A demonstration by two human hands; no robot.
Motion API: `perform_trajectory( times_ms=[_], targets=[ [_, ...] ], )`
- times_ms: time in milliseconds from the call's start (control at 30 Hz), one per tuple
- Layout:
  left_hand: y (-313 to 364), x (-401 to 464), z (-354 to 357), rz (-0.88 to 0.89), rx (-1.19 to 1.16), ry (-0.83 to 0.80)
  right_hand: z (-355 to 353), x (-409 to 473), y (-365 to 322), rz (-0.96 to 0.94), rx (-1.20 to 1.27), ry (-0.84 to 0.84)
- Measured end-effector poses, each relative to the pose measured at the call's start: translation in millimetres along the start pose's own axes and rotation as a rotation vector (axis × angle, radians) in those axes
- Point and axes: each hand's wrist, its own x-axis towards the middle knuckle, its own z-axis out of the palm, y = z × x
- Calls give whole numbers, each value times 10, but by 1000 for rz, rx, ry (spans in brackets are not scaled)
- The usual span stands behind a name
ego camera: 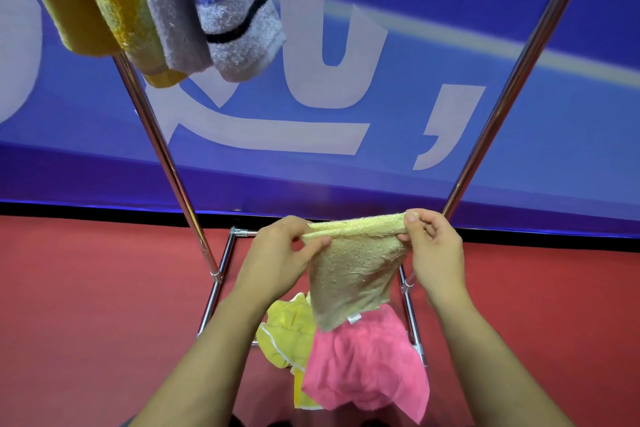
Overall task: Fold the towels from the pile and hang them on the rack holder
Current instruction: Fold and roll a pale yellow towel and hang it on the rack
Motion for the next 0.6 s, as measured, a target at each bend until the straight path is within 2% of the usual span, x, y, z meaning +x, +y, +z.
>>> perform_trajectory(
  times_ms=[133, 233, 333, 600],
  targets=[
    [82, 6, -27, -145, -475, 64, 23, -2, 7, 43, 93, 17],
    [98, 27, -46, -259, -668, 77, 49, -6, -12, 57, 150, 10],
    [68, 43, -74, -272, -656, 91, 43, 6, -22, 55, 160, -3],
    [128, 70, -76, -152, -573, 152, 8, 60, -22, 28, 146, 16]
  ],
)
